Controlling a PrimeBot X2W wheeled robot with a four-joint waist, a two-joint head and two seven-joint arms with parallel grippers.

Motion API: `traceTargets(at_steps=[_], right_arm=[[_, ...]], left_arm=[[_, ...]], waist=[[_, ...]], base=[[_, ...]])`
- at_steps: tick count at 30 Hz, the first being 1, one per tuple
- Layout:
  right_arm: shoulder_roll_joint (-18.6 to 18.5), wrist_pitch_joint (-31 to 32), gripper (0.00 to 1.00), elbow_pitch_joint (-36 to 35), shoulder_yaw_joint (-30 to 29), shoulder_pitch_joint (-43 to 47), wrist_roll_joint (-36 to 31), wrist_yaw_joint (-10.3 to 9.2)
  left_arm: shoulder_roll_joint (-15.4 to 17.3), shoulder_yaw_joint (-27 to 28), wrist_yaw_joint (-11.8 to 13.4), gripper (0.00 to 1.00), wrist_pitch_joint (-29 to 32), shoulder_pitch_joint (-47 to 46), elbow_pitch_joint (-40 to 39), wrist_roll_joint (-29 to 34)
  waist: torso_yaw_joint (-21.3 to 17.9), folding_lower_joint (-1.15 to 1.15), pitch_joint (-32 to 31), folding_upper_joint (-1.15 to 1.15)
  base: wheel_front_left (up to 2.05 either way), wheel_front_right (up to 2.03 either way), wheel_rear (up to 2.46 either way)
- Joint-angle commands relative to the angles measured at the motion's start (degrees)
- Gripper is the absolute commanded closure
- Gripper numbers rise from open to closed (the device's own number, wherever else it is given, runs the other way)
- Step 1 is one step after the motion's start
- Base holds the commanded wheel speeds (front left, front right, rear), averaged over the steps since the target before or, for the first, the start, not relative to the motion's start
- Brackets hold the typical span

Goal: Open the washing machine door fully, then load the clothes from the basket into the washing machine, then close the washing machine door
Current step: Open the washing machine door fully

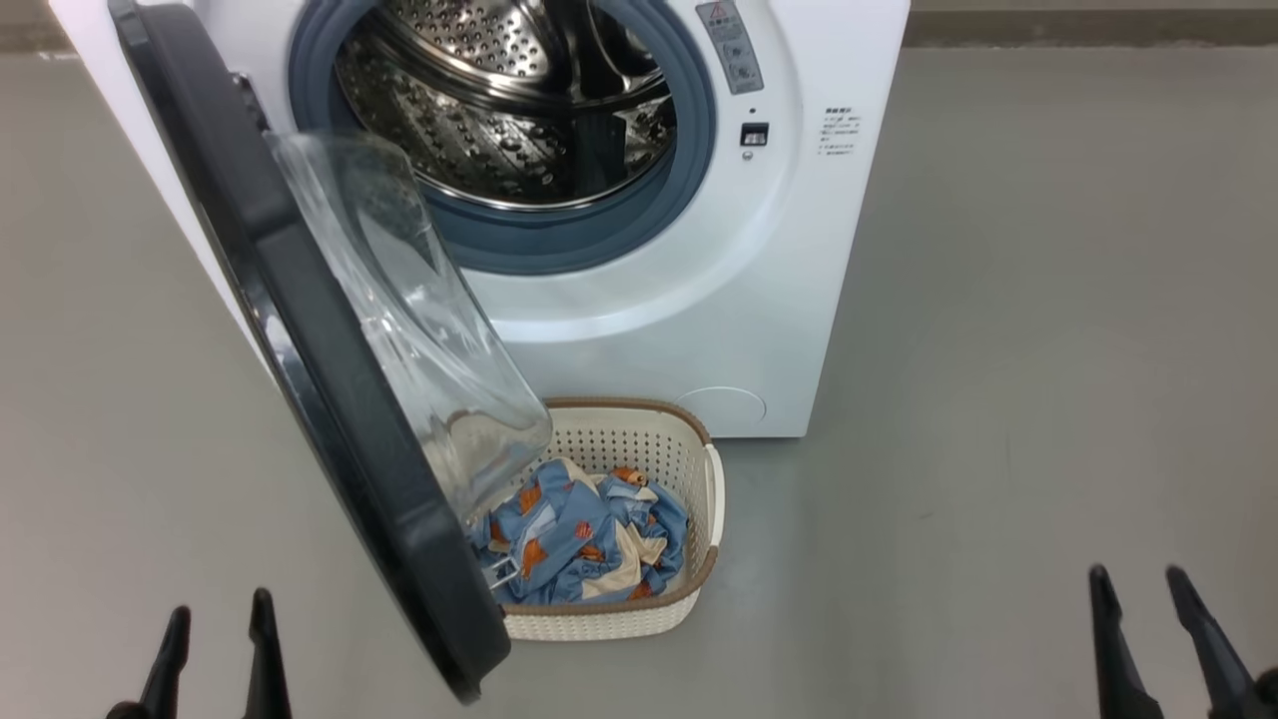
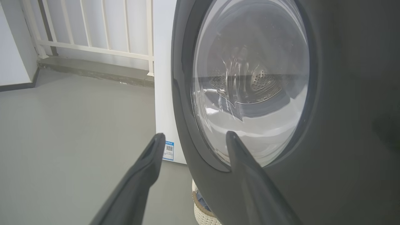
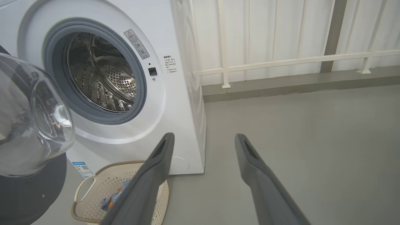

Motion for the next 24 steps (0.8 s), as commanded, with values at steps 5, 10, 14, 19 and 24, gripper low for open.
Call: traceTargets(at_steps=[5,10,14,19,24], right_arm=[[0.9,-0.7,0.00,0.9,-1.6,1.0,-3.5,0.36],[1.5,-0.7,0.00,2.5,-1.9,1.3,-4.6,0.36],[1.8,-0.7,0.00,3.5,-2.0,1.1,-6.8,0.36],[1.9,-0.7,0.00,3.7,-2.4,0.8,-8.3,0.36],[1.9,-0.7,0.00,3.7,-2.3,0.6,-8.5,0.36]], left_arm=[[0.7,2.7,-0.1,0.00,-0.4,0.1,-1.3,0.2],[0.7,2.8,-0.1,0.00,-0.4,0.6,-1.3,0.2],[0.7,2.8,-0.1,0.00,-0.4,1.2,-1.4,0.4],[0.7,2.9,-0.1,0.00,-0.4,1.5,-1.6,0.5],[0.7,2.9,-0.1,0.00,-0.4,1.5,-1.6,0.3]], waist=[[-1.2,0.00,-1.3,0.00],[-1.8,0.00,-1.7,0.00],[-2.3,0.00,-2.1,0.00],[-2.4,0.00,-2.3,0.00],[-2.1,0.00,-2.1,0.00]], base=[[0.00,0.00,0.00],[0.00,0.00,0.00],[0.00,0.00,0.00],[0.00,0.00,0.00],[0.00,0.00,0.00]])
